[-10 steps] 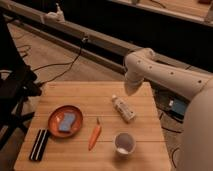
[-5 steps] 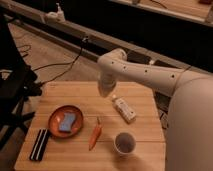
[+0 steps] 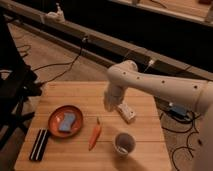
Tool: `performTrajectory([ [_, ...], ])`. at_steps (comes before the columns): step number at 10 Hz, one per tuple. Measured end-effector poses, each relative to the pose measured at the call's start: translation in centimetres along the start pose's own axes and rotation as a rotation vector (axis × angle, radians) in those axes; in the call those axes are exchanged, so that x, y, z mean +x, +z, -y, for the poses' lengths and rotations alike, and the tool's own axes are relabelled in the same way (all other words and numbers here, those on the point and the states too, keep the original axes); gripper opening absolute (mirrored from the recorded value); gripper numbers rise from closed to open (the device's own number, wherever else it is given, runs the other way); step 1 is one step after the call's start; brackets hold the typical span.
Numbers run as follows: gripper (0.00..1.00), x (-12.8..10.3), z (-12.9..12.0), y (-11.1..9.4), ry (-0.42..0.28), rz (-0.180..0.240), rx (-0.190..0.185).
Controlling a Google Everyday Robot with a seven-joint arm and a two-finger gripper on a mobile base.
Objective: Move the arm in a circular motion
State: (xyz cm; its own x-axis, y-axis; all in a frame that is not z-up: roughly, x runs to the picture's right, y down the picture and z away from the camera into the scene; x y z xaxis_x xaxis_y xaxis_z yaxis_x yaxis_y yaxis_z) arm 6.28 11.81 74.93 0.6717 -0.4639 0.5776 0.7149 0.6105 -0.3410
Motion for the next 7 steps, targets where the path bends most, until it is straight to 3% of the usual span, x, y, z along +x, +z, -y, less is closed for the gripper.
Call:
performTrajectory([
  [1,0.0,1.5,-3.1,-0.3,0.071,-0.014,-0.026],
  [3,0.0,6.9,-8.6,-2.1,0.226,-0.105,-0.073],
  [5,0.0,11.3,-9.0,-3.9,0.291,-0.197,-0.083],
  [7,0.0,14.1,-4.6,-4.5,0.272,-0.27,-0.067],
])
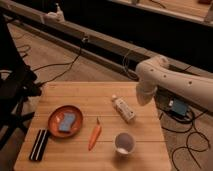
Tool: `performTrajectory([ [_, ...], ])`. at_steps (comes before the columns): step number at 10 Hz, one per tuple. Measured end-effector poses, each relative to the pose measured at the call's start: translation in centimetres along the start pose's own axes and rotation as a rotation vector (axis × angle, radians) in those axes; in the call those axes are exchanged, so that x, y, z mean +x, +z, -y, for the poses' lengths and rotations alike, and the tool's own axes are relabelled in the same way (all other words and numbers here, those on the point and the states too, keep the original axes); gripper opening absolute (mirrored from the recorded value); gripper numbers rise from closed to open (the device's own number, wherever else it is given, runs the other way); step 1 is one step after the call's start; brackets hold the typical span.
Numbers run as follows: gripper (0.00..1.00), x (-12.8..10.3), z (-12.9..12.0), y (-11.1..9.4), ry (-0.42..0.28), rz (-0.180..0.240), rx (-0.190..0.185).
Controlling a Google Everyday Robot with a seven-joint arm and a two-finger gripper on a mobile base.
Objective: Move the arm in a circular motion
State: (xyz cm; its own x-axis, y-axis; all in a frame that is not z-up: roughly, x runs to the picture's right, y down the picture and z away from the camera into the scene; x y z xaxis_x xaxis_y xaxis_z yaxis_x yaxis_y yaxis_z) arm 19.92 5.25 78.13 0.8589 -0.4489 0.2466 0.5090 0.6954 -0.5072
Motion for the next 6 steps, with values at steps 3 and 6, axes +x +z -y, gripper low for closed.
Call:
performTrajectory([
  [3,0.0,-4.2,7.8,0.5,-0.093,0.023,0.043],
  [6,0.0,-12.0,11.0,0.6,-0.26,0.105,0.071],
])
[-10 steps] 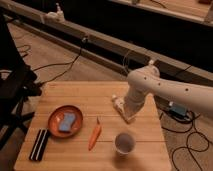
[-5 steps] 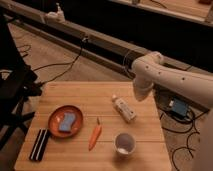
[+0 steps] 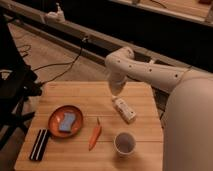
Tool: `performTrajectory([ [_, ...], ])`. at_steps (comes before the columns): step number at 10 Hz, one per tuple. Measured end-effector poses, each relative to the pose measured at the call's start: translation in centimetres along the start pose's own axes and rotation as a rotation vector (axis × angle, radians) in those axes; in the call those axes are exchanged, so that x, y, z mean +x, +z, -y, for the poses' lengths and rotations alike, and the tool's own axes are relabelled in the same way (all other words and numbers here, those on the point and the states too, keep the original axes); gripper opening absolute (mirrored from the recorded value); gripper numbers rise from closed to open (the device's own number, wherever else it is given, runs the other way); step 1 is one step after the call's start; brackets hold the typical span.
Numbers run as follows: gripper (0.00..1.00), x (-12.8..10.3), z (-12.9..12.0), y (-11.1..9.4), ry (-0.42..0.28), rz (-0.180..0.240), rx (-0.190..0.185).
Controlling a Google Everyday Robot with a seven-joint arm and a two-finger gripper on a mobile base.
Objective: Move the arm in a circular motion
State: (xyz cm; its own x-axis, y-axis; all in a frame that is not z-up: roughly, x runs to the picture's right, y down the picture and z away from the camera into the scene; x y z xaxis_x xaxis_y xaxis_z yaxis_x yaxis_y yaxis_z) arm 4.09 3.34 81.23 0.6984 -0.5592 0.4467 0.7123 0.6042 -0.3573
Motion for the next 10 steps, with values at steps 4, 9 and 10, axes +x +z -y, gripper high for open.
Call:
performTrajectory([
  [4,0.0,-6.7,-4.0,-0.1,-0.074,0.129,0.007],
  [9,0.0,-0.8,-17.8,0.3,0.246,0.097,-0.093],
  [10,0.0,1.9,-19.8,0.4,0.313,0.064,-0.119],
])
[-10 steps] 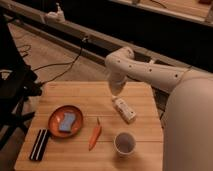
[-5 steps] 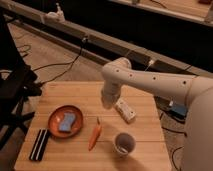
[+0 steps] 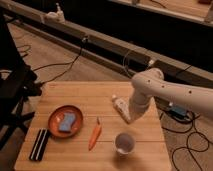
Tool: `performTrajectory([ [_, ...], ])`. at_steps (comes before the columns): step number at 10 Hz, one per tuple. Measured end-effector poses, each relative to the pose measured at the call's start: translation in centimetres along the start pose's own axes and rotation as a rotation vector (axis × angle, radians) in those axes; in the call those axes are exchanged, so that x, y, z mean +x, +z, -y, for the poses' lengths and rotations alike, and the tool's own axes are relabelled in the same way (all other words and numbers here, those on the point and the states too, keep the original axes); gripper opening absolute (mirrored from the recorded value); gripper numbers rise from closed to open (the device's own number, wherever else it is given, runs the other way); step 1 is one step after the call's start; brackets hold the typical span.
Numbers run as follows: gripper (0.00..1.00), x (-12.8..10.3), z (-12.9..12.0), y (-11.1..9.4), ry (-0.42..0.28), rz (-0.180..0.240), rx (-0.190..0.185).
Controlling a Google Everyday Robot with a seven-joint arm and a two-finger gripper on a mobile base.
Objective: Move the arm in a circular motion
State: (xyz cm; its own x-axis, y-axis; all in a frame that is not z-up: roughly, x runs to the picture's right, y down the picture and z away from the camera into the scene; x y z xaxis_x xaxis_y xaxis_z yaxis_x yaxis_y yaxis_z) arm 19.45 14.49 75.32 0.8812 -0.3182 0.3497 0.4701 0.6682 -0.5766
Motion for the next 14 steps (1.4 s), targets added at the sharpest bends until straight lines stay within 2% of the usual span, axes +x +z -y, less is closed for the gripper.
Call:
performTrajectory([
  [1,0.0,2.8,0.1,-0.2,0.051,-0.032,-0.007],
  [3,0.0,6.0,3.7,-1.4,0.078,-0.091,0.016],
  [5,0.0,5.5,9.8,-2.8,0.018,-0.129,0.054],
  [6,0.0,4.1,12.6,-3.3,-0.031,-0.138,0.071],
  [7,0.0,1.8,15.4,-3.5,-0.1,-0.138,0.083],
  [9,0.0,-3.5,17.8,-3.1,-0.222,-0.095,0.087],
  [10,0.0,-7.7,17.9,-2.5,-0.31,-0.035,0.081],
  [11,0.0,-9.5,17.3,-2.1,-0.353,-0.004,0.071],
  [12,0.0,-12.2,16.0,-1.6,-0.416,0.047,0.056],
  [13,0.0,-13.8,13.8,-1.2,-0.447,0.098,0.038],
  [14,0.0,-13.9,11.3,-0.9,-0.442,0.139,0.022],
])
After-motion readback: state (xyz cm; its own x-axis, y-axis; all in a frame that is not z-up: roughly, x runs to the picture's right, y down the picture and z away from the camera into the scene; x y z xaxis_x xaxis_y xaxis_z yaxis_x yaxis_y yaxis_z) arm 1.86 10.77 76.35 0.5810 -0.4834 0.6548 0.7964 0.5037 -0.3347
